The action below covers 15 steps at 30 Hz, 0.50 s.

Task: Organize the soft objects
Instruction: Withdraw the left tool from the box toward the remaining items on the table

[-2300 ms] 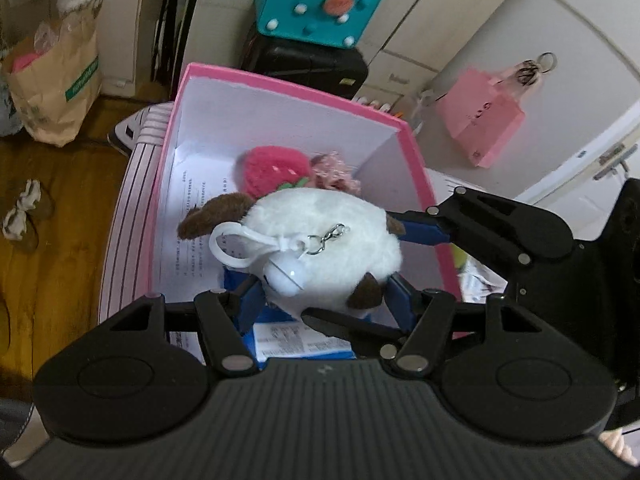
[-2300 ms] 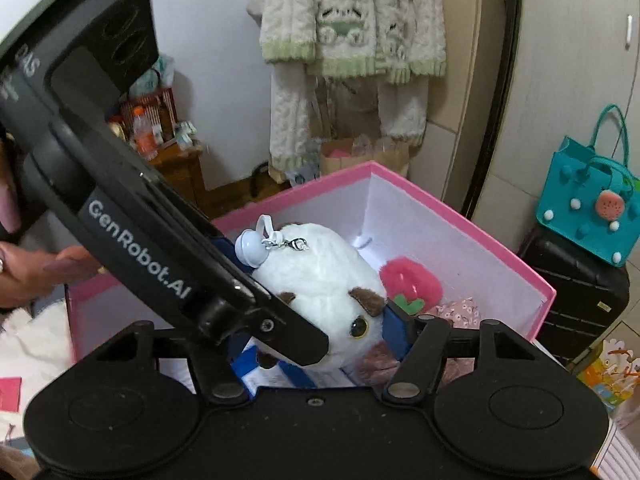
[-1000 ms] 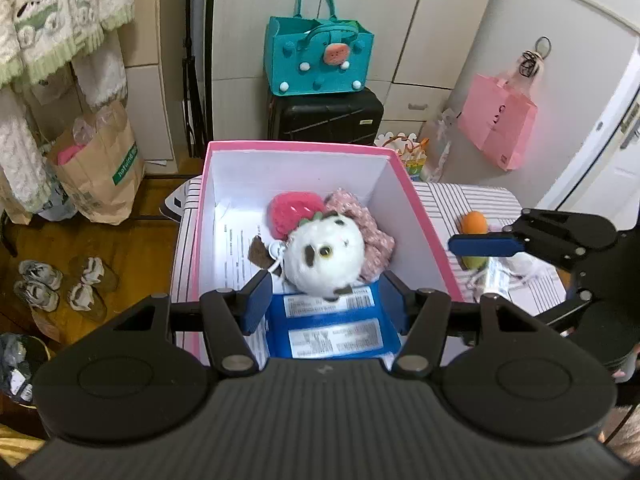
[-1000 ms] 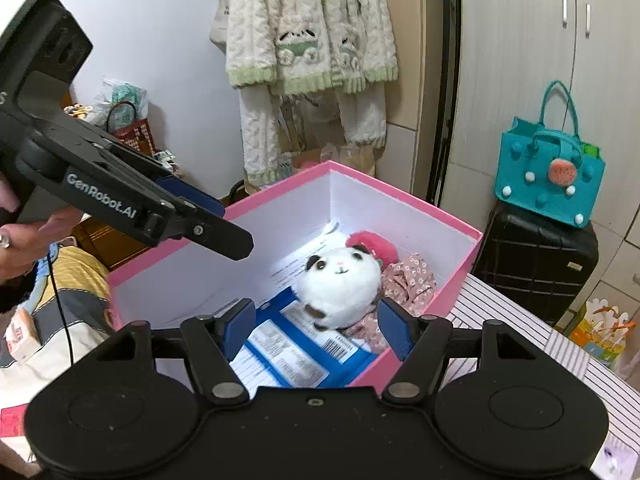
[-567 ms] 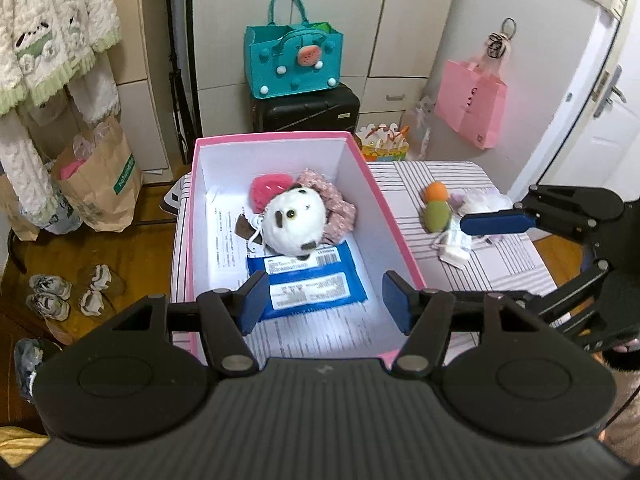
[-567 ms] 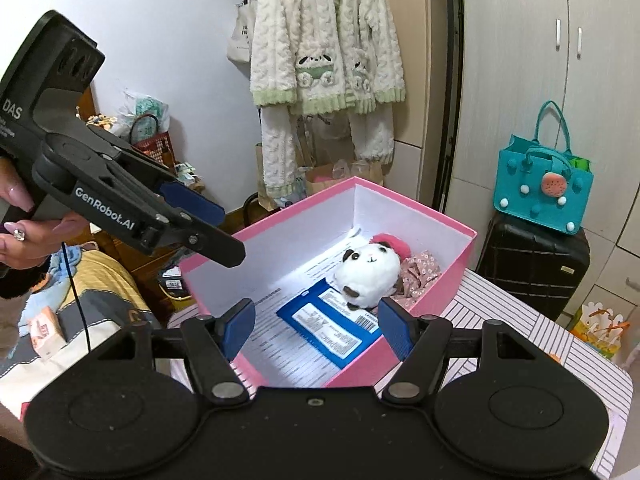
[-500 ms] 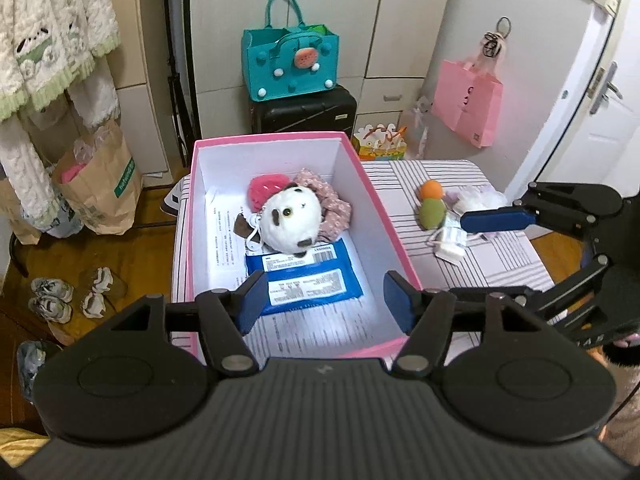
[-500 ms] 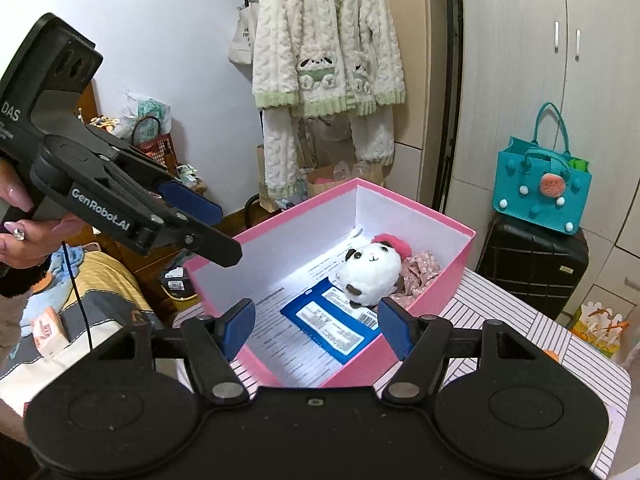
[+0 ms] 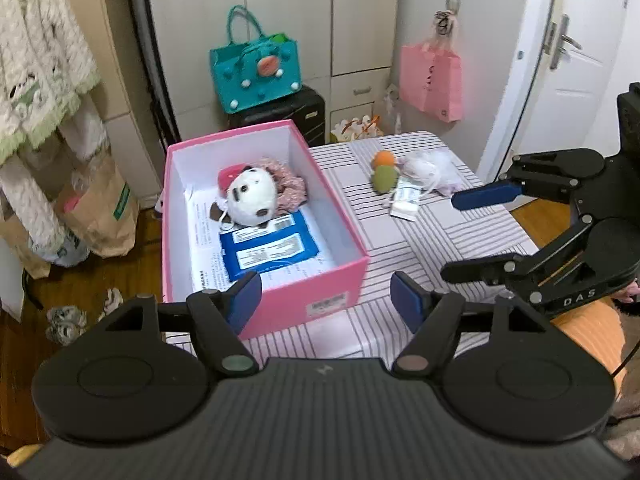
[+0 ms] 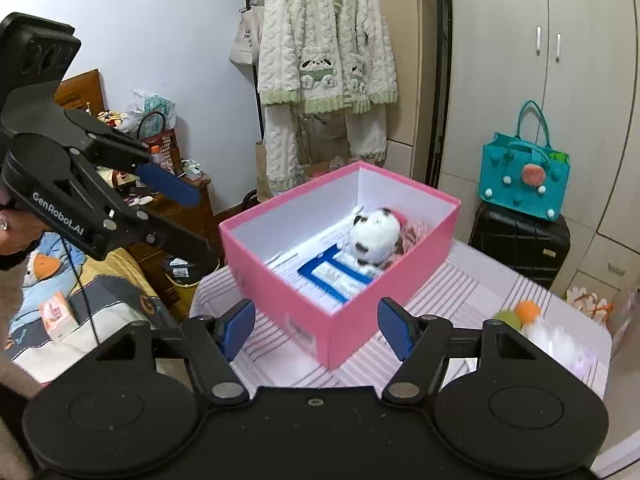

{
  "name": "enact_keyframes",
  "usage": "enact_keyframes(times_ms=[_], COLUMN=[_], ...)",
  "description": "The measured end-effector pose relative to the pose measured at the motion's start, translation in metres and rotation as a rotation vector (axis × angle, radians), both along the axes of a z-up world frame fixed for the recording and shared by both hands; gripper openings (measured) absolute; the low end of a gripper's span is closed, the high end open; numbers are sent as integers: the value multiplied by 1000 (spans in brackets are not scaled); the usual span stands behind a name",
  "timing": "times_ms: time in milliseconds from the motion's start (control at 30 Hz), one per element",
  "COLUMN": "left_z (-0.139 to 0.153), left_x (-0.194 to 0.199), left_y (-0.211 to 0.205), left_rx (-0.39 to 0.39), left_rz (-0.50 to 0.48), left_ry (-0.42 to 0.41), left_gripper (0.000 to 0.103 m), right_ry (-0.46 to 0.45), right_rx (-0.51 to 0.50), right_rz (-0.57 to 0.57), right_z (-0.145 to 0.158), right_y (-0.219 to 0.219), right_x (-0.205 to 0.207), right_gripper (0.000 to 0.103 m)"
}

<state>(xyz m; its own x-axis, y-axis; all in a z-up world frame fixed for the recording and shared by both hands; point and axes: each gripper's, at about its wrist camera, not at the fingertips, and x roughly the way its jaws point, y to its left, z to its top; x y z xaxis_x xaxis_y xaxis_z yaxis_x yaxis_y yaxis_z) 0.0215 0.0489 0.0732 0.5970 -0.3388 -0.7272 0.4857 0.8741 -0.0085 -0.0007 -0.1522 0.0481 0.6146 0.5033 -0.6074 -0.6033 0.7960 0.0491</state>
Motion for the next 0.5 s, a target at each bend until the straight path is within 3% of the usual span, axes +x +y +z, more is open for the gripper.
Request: enact_keyframes(times_ms=[300, 500], left_z=[-12, -26], left_x=[-43, -50], left_y=[-41, -66], left_rx=[90, 92], left_rz=[-165, -237], left_ry=[-33, -6], left_gripper=[71, 71], right_ry=[62, 59], right_rx=[30, 24], right_rz=[-103, -160], right_z=[-18, -39], right_y=[-30, -57], right_x=[-30, -42], right_gripper=[73, 73])
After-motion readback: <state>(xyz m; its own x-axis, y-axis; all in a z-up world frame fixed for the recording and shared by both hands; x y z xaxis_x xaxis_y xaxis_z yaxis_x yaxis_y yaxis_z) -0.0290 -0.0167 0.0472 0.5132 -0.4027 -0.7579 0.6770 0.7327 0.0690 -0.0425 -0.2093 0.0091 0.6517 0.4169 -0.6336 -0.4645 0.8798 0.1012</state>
